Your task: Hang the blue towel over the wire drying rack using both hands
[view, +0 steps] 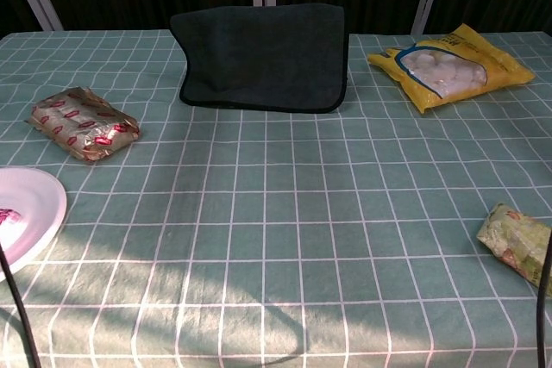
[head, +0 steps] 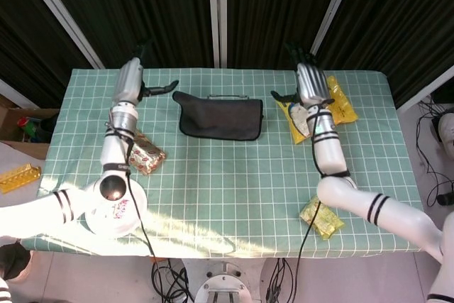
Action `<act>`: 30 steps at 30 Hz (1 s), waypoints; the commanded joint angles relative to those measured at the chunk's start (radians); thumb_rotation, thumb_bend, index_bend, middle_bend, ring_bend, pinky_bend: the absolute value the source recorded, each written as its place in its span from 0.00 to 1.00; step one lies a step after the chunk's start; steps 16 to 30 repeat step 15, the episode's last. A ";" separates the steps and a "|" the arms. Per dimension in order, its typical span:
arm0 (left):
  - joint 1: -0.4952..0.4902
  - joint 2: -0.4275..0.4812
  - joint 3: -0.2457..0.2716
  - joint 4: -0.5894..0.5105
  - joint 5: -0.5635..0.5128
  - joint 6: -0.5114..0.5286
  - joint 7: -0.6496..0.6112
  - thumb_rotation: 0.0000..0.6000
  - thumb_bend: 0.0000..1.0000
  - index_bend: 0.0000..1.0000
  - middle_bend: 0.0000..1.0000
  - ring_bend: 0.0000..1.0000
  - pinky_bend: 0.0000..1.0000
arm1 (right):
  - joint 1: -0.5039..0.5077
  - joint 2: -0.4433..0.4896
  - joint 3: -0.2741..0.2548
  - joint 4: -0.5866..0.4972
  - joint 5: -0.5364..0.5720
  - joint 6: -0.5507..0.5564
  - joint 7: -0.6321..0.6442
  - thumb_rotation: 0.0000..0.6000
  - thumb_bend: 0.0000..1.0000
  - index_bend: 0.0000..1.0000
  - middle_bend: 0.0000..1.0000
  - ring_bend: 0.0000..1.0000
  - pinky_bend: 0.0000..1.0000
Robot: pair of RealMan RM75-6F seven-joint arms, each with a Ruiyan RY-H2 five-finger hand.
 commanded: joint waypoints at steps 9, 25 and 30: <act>0.600 0.254 0.634 -0.362 0.764 0.553 0.228 0.70 0.08 0.00 0.00 0.05 0.14 | -0.733 0.337 -0.569 -0.493 -0.600 0.641 -0.062 1.00 0.15 0.00 0.00 0.00 0.00; 0.749 0.190 0.720 -0.203 0.881 0.649 0.145 0.69 0.08 0.01 0.01 0.05 0.14 | -0.892 0.260 -0.654 -0.376 -0.664 0.754 0.013 1.00 0.15 0.00 0.00 0.00 0.00; 0.749 0.190 0.720 -0.203 0.881 0.649 0.145 0.69 0.08 0.01 0.01 0.05 0.14 | -0.892 0.260 -0.654 -0.376 -0.664 0.754 0.013 1.00 0.15 0.00 0.00 0.00 0.00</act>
